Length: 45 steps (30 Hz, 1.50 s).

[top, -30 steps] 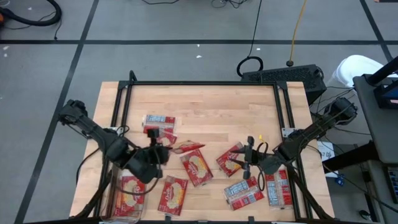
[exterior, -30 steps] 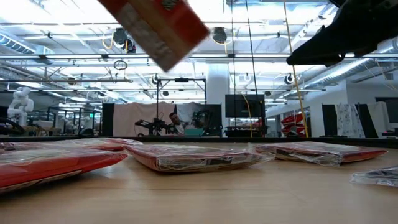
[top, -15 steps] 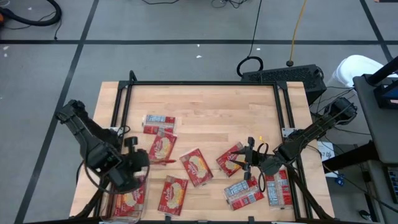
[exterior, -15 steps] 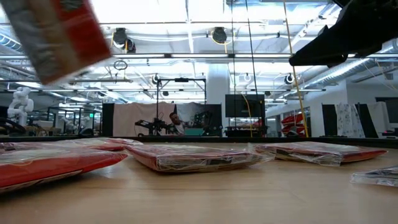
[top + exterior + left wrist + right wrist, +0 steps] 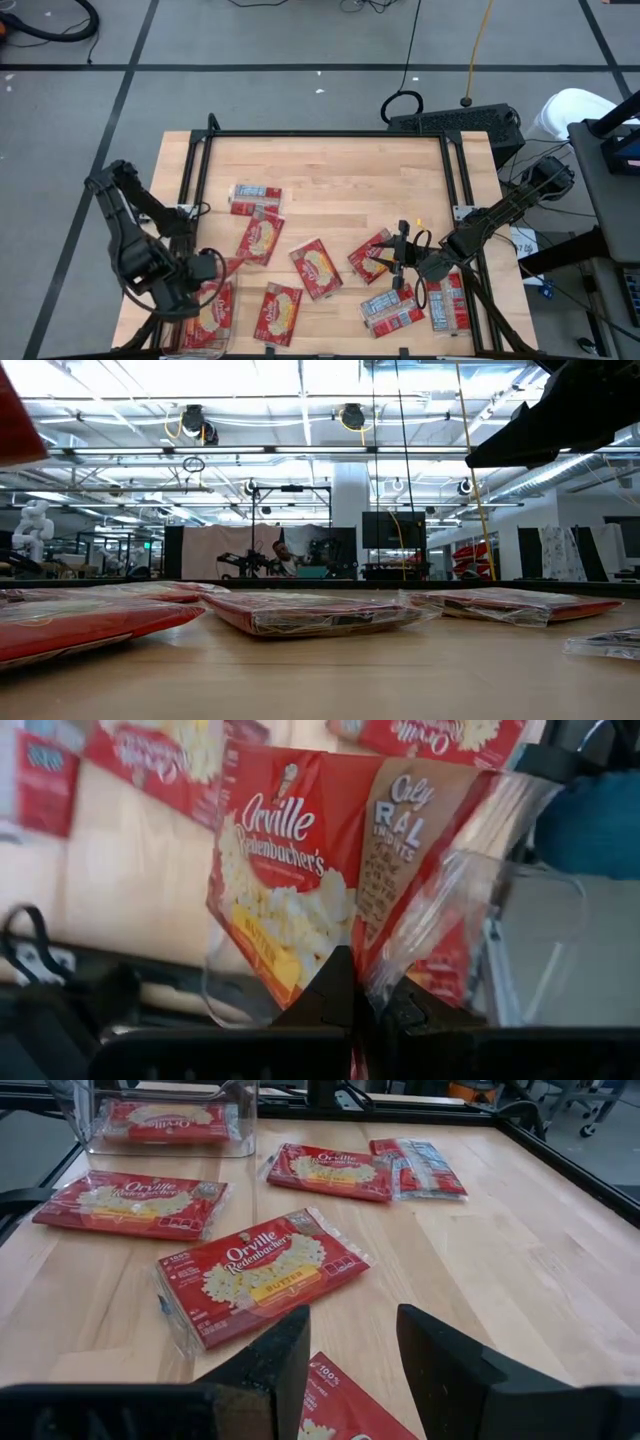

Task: Sort popcorn bags into baskets
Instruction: Put the popcorn bag into the transparent bin

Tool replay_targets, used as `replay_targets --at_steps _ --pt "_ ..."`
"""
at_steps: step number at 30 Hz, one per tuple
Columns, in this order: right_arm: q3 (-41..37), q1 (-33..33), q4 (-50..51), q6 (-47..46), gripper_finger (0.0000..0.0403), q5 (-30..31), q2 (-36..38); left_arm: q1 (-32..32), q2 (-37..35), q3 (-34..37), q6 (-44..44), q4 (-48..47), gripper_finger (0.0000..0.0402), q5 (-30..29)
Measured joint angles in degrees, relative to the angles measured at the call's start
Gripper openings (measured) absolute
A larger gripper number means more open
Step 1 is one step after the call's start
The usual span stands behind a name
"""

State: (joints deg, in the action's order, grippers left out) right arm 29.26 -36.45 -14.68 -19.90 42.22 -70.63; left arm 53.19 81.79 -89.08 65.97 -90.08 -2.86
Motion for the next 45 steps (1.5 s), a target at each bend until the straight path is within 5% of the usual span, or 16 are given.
replay_targets --at_steps 8,14,32,45 --pt "0.0 0.0 0.1 0.0 0.0146 0.0 0.0 3.1 -0.1 0.0 8.4 0.1 0.0005 6.2" --pt "0.0 0.0 0.4 0.0 0.0146 0.0 0.0 5.7 1.0 0.1 11.8 0.1 0.0005 2.9" --pt "0.0 0.0 0.4 -0.4 0.0146 0.0 0.0 7.9 13.6 1.1 9.3 0.3 0.0007 9.2" --pt "0.0 0.0 0.4 -0.5 0.0146 0.0 0.0 9.3 14.2 1.1 10.4 7.4 0.0098 10.4"
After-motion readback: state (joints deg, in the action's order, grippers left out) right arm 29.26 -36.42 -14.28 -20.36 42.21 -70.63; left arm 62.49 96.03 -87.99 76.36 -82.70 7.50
